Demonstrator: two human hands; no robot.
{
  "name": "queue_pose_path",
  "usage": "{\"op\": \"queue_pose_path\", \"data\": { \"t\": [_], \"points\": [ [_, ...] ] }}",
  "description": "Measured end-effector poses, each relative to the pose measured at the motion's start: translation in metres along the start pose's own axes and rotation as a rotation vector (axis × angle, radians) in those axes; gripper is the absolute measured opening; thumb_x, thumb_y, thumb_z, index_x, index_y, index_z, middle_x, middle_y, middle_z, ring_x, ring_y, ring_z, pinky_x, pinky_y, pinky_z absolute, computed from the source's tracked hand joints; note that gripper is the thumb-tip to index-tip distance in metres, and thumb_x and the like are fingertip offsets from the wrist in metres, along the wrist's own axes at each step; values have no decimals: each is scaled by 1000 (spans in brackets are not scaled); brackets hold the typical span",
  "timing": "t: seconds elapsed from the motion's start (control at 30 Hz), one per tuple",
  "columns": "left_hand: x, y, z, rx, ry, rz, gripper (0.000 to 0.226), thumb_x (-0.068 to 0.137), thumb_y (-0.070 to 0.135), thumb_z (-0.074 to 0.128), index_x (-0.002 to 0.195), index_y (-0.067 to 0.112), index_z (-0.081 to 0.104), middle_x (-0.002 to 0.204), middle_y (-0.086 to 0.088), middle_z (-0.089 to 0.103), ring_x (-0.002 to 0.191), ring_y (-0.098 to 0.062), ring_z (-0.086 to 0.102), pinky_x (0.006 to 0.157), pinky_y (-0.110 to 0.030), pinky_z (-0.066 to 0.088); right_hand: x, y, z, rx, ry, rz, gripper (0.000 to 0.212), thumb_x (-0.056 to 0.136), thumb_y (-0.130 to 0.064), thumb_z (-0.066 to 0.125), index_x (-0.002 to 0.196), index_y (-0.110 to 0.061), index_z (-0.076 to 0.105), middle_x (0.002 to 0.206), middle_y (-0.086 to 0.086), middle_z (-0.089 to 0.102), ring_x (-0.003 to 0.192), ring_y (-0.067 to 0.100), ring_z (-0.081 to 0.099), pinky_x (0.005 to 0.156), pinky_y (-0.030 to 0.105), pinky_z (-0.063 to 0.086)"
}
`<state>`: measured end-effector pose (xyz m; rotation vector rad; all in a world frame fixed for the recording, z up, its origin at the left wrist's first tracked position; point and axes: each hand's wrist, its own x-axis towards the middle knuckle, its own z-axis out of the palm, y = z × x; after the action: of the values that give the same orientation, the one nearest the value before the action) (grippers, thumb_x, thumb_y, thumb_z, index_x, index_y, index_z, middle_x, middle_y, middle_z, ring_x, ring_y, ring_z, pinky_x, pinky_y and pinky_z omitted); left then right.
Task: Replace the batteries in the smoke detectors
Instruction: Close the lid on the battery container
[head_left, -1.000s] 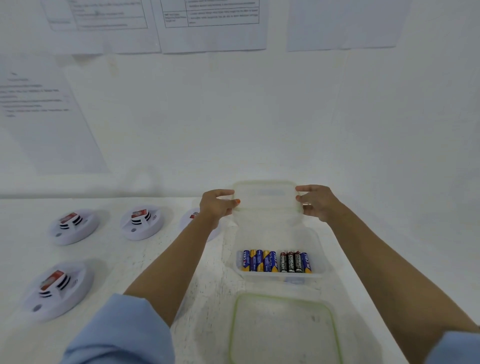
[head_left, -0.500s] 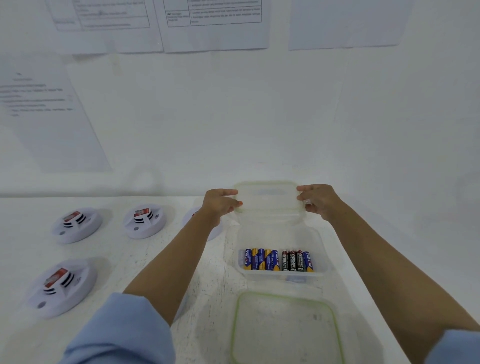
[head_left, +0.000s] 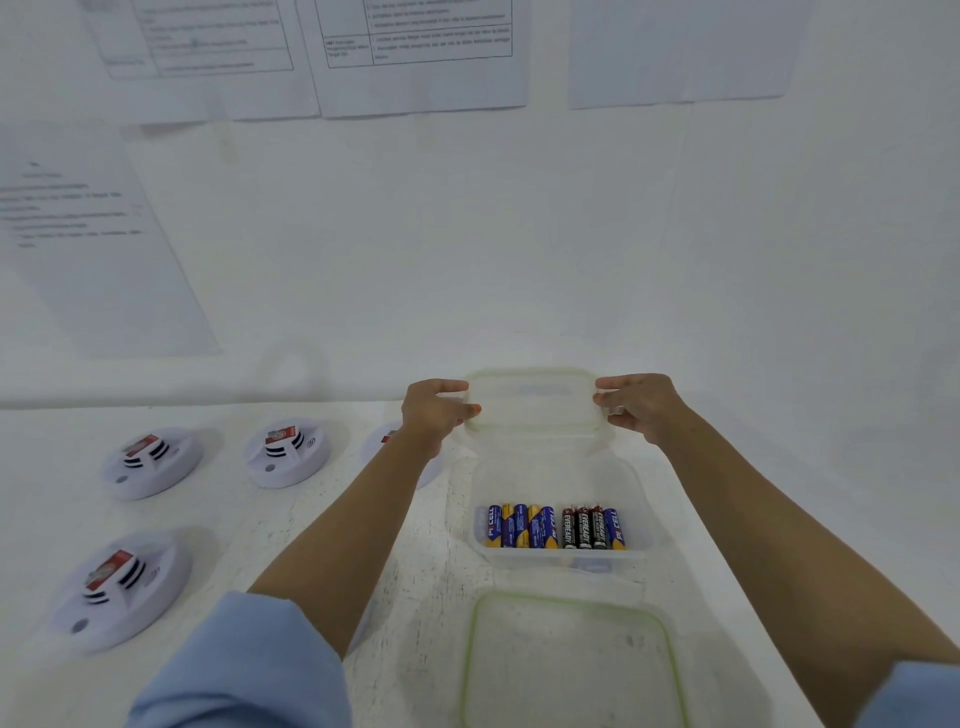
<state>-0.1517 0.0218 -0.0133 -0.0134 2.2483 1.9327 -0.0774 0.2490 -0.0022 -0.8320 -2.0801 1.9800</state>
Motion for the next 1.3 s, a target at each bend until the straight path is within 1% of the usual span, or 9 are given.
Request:
{"op": "queue_pose_path", "data": {
  "t": [0.1,0.27,0.43,0.53,0.67,0.8,0.93,1.13,1.3],
  "points": [
    [0,0,2,1,20,-2,40,72,-7,73,110,-2,61,120,-21,58,106,-35,58,87,-32,52,1,0,1,20,19,-9,33,76,10,66,108,3,63,73,5,57,62,14,53,73,28,51],
    [0,1,4,15,44,-20,41,74,-5,73,113,-2,60,120,-21,58,106,-33,59,85,-30,52,4,-1,6,45,55,-23,35,77,12,63,111,4,60,97,16,60,86,25,56,92,38,50],
    [3,-1,2,2,42,-43,39,75,-2,73,112,0,61,121,-20,58,98,-29,59,80,-26,50,5,0,8,-23,93,-71,37,78,7,66,114,2,59,112,20,61,94,27,59,84,34,51],
    [4,-3,2,-22,41,-57,37,75,0,73,110,1,61,118,-20,59,93,-27,58,78,-26,50,5,2,9,-16,109,-74,41,79,6,65,118,0,56,118,20,58,92,24,55,81,33,49],
    [1,-1,1,-57,47,-81,41,73,-3,74,111,4,60,118,-21,59,95,-29,60,75,-26,52,5,-2,11,30,68,-14,51,80,11,59,128,2,46,104,21,54,89,24,49,79,35,48],
    [-3,6,-3,-83,-29,-137,49,73,-10,71,118,5,57,116,-19,61,103,-30,62,67,-27,47,5,-8,13,5,89,11,51,78,15,57,126,2,47,125,24,52,90,25,48,92,41,47],
    [-1,11,-3,-101,-41,-94,49,68,-17,69,113,-1,58,115,-24,60,94,-31,60,78,-30,51,4,-12,12,6,102,3,49,75,14,61,122,5,51,107,17,53,91,26,50,83,38,49],
    [0,18,-2,-63,-16,-36,43,68,-12,72,108,-2,60,100,-17,62,88,-28,62,65,-22,53,2,-17,4,115,70,-29,44,71,14,67,111,3,54,105,17,53,94,29,54,63,28,49],
    [2,8,-4,55,-33,-70,38,69,-9,74,104,-2,61,106,-20,62,93,-30,61,64,-25,51,3,-10,6,4,47,16,46,72,14,67,114,4,54,104,17,54,90,29,55,70,33,51]
  ]
}}
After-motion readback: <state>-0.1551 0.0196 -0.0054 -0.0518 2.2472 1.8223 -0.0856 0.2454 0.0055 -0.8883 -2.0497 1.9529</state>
